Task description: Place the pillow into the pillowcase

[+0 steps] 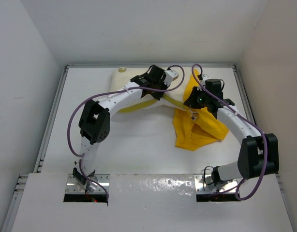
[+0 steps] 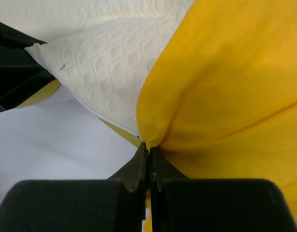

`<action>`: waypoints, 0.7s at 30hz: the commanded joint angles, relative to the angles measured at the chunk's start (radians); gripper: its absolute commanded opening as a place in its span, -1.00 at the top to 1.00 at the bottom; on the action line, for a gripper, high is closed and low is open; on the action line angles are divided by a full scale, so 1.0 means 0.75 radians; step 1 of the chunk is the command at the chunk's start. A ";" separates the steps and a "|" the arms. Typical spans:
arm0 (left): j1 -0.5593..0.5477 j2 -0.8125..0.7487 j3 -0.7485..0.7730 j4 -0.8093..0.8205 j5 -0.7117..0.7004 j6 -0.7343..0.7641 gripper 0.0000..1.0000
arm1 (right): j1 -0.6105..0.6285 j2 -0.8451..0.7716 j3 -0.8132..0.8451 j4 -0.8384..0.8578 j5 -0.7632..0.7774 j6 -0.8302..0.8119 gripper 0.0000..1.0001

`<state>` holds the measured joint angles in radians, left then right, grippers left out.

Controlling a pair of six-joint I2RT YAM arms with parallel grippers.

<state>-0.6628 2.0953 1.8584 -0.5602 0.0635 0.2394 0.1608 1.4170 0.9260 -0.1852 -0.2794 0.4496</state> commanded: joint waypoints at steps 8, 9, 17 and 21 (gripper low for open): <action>-0.057 -0.073 0.108 0.004 0.226 0.088 1.00 | 0.053 0.078 0.180 0.196 -0.110 0.194 1.00; -0.075 -0.071 0.071 0.017 0.226 0.112 1.00 | 0.078 0.105 0.201 0.194 -0.094 0.190 1.00; -0.086 -0.110 -0.173 0.068 0.263 0.070 0.99 | 0.090 0.125 0.142 -0.010 -0.002 0.182 0.29; -0.045 -0.143 -0.150 0.019 0.285 0.071 0.68 | 0.084 0.115 0.252 -0.254 0.111 0.057 -0.40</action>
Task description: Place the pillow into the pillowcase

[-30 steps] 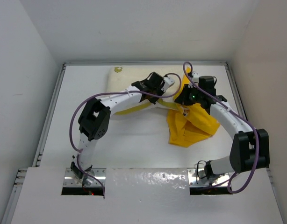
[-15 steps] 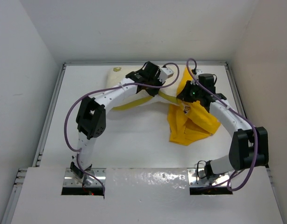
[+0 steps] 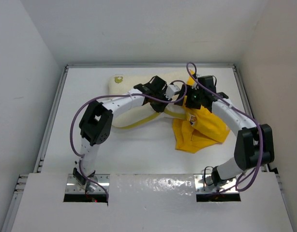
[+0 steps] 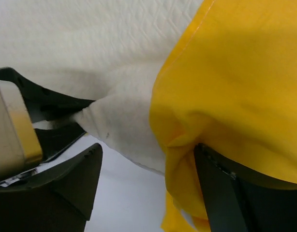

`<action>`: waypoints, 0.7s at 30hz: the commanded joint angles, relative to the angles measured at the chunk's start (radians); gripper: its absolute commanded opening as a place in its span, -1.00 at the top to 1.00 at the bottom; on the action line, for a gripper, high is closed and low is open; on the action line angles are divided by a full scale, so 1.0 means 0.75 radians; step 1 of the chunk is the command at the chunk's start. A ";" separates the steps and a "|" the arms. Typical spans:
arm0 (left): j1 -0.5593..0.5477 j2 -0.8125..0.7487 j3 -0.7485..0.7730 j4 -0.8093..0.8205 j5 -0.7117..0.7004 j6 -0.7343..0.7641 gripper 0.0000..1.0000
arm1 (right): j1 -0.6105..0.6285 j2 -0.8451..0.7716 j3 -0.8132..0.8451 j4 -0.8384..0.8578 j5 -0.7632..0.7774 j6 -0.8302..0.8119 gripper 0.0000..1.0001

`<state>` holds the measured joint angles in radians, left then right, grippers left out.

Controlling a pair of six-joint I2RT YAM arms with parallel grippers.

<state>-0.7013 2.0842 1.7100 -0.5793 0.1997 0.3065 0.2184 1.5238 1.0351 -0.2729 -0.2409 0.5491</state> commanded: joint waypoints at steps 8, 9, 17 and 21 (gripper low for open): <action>0.035 -0.157 0.195 -0.105 0.184 -0.014 -0.52 | -0.033 0.011 0.434 -0.327 0.317 -0.117 -0.83; 0.049 -0.163 0.223 -0.117 0.188 -0.012 -0.84 | -0.038 0.030 0.517 -0.335 0.358 -0.123 -0.83; 0.239 -0.181 0.446 -0.201 -0.033 -0.046 -0.99 | -0.113 0.408 0.936 -0.372 0.554 -0.155 -0.48; 0.489 -0.065 0.528 -0.238 -0.103 -0.204 -1.00 | -0.136 0.702 1.147 -0.344 0.556 -0.188 -0.70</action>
<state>-0.4835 1.9869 2.0487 -0.7216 0.2131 0.2489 0.1261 1.9453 1.8164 -0.5251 0.1387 0.4412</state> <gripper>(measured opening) 0.997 0.832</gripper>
